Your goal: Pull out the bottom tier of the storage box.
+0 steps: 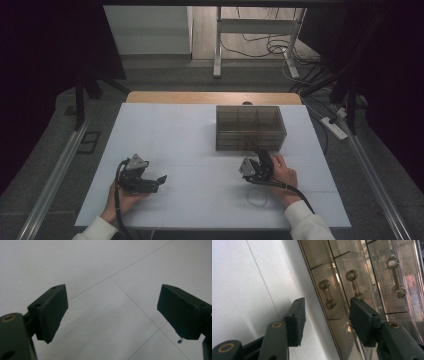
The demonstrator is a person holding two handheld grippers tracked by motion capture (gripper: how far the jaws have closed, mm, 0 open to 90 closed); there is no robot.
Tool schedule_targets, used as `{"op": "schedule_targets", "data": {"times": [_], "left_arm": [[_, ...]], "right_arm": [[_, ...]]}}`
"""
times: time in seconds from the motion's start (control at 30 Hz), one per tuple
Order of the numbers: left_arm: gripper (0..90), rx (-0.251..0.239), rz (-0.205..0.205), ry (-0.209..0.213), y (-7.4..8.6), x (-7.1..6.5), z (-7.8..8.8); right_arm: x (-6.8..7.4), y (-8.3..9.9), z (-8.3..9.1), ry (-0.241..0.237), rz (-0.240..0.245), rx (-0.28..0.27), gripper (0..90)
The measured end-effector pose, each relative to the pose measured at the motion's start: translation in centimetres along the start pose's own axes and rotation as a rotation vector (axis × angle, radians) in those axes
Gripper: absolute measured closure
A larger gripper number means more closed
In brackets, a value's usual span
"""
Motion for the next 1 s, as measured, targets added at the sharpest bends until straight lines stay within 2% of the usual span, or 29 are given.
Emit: {"op": "schedule_targets", "data": {"times": [0.13,0.27,0.33,1.0], "left_arm": [[10.8,-0.001,0.000,0.001,0.00,0.02,0.01],[10.8,-0.002,-0.001,0.001,-0.01,0.01,0.02],[10.8,-0.002,0.000,0.001,-0.01,0.02,0.03],[10.8,-0.002,0.000,0.001,-0.01,0.01,0.03]], "right_arm": [[-0.04,-0.03,-0.13,0.003,0.019,0.000,48.9],[0.09,-0.01,-0.28,0.005,0.017,0.007,49.2],[0.03,0.01,-0.40,0.009,0.035,0.008,49.8],[0.05,-0.30,-0.81,0.039,0.059,0.007,55.4]]}}
Point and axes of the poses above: each handheld gripper's, and its own axes: z roughly backward along the jaws, y roughly out of its underside, x roughly to its left, the point moved 8 cm from there along -z, roughly forward along the jaws, and after that the axes turned 7 degrees about -z, right-handed, at the moved point
